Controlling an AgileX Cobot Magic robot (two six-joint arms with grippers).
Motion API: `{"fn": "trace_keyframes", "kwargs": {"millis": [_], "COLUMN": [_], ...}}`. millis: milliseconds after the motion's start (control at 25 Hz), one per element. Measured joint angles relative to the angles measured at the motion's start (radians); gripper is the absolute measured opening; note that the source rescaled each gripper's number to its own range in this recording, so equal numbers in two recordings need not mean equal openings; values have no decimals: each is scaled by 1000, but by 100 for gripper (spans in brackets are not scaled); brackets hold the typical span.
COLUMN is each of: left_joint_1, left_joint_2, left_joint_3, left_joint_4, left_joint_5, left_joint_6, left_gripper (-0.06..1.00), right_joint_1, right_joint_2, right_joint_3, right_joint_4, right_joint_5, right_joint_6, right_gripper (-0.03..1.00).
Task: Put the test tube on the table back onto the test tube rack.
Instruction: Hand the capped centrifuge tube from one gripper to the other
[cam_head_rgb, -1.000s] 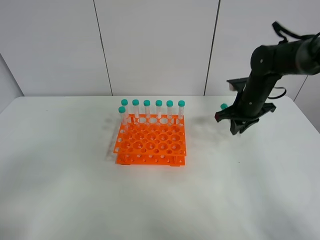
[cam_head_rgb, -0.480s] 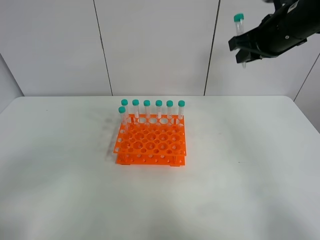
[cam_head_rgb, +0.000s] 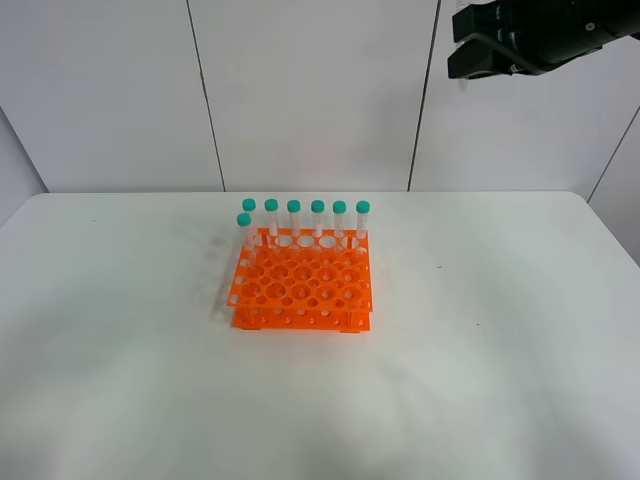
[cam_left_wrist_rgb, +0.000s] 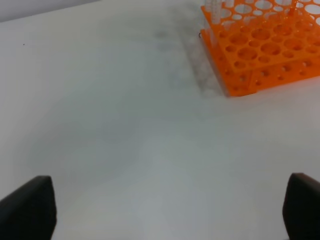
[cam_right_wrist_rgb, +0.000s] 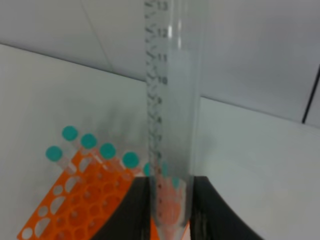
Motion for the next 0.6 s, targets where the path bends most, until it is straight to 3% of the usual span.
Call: {"fn": "trace_keyframes", "kwargs": {"millis": [160, 400, 480, 600], "left_joint_1": [0, 0, 0, 0], "left_joint_2": [0, 0, 0, 0], "left_joint_3": [0, 0, 0, 0], "left_joint_4": [0, 0, 0, 0], "left_joint_5": [0, 0, 0, 0], "left_joint_6": [0, 0, 0, 0], "left_gripper": [100, 100, 100, 100], "right_joint_1": [128, 357, 409, 472], "right_joint_2": [0, 0, -6, -25], "right_joint_3": [1, 14, 47, 166], "right_joint_4": [-116, -461, -527, -551], "right_joint_5": [-27, -96, -164, -352], "right_joint_6": [21, 274, 333, 363], "right_gripper": [3, 3, 3, 3]}}
